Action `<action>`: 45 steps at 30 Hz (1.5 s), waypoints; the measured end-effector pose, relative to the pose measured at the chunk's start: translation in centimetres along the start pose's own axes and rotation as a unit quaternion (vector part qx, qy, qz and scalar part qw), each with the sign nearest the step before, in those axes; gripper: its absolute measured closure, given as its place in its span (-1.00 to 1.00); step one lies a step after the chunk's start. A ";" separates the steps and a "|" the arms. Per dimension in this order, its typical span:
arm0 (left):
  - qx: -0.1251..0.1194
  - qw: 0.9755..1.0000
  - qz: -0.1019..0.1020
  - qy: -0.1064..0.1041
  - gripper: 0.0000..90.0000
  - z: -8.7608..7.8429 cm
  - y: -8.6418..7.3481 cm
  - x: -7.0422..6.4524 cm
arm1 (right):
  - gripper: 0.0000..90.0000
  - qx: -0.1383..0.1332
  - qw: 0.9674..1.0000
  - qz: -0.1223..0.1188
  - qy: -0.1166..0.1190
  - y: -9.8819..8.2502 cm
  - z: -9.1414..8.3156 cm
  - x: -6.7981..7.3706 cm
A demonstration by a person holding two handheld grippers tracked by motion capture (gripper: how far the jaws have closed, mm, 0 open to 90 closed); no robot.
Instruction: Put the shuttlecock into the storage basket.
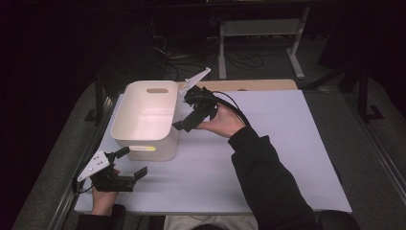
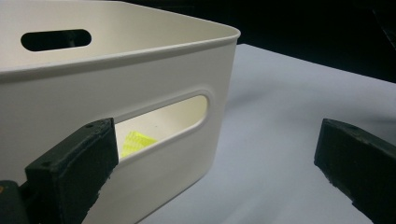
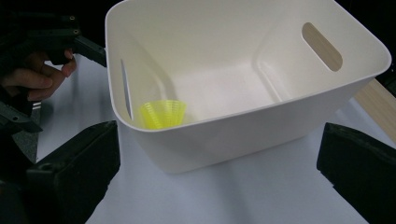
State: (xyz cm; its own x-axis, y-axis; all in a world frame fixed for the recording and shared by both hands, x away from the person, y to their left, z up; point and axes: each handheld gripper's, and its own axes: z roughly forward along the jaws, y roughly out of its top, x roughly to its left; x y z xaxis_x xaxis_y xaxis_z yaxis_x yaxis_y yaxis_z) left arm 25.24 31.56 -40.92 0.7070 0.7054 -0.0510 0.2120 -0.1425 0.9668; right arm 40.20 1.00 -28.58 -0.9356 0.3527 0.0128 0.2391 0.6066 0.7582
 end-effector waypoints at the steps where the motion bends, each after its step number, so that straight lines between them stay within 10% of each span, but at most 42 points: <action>1: 0.000 1.000 0.000 0.000 -1.00 0.0 0.0 0.0 | -1.00 -0.001 1.000 0.001 -0.001 -0.1 -0.1 0.0; 45: 0.000 1.000 0.001 0.001 -1.00 0.0 0.0 0.0 | -1.00 -0.036 0.999 0.029 -0.025 -6.0 -3.4 -1.3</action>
State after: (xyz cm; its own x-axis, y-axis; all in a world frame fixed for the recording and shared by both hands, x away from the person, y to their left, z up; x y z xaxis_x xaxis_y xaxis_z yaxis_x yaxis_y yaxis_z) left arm 25.21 31.55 -40.91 0.7065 0.7061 -0.0490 0.2108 -0.1439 0.9669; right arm 39.07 -5.56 -30.92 -0.9065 0.4213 0.0273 0.2717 0.5325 0.8017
